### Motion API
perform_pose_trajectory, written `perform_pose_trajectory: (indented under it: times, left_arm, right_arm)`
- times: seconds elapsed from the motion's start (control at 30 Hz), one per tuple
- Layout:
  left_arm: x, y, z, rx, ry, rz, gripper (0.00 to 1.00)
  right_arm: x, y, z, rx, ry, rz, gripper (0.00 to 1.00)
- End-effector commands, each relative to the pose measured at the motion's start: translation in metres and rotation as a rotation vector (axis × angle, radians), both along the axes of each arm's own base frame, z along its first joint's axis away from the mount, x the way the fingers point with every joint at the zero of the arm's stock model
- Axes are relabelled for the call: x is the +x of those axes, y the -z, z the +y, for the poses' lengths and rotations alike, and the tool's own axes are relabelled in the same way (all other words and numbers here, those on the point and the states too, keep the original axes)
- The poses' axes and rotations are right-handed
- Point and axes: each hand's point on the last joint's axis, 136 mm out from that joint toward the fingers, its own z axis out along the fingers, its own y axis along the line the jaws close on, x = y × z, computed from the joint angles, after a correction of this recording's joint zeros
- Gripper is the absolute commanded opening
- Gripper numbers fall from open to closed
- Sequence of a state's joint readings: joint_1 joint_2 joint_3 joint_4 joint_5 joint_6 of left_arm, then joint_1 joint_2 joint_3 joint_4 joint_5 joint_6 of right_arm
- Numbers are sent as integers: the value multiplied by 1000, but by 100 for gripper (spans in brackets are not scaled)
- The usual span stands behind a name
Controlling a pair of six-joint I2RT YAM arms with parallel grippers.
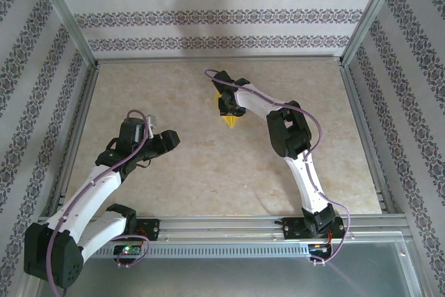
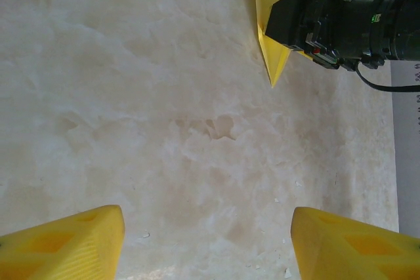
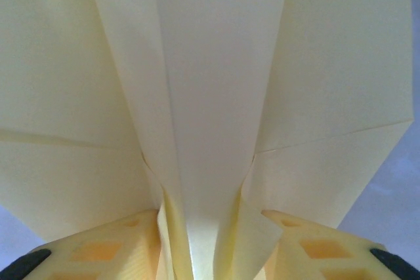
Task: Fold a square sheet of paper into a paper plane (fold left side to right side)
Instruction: Place the paper plane at the top-center of the table.
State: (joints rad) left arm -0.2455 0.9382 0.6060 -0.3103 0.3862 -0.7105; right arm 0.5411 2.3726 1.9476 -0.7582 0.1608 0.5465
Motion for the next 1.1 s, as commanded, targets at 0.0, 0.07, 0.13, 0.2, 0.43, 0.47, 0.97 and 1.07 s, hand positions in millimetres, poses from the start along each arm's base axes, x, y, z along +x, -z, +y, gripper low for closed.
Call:
perform_pose_trajectory:
  times: [0.0, 0.07, 0.13, 0.2, 0.43, 0.47, 0.97, 1.07]
  left_arm:
    - [-4, 3, 8, 24, -12, 16, 68]
    - [-4, 4, 8, 24, -11, 17, 69]
    - [-4, 4, 8, 23, -12, 19, 69]
    - [-4, 4, 9, 22, -13, 19, 69]
    - [-3, 6, 10, 23, -17, 22, 71]
    - [-3, 5, 10, 22, -18, 22, 71]
    - [1, 1, 14, 15, -32, 0, 86]
    - [1, -1, 17, 18, -39, -10, 90]
  right_arm:
    - [-11, -12, -2, -36, -19, 7, 45]
    - [-11, -16, -1, -34, -23, 0, 45]
    - [-11, -19, 0, -32, -26, -7, 46]
    - [-11, -22, 1, -32, -30, -12, 47]
    - [-11, -31, 3, -26, -40, -28, 48]
    - [-11, -32, 2, -25, -39, -29, 48]
    - [-24, -78, 8, -22, -91, -107, 58]
    - [-33, -102, 6, -11, -110, -159, 61]
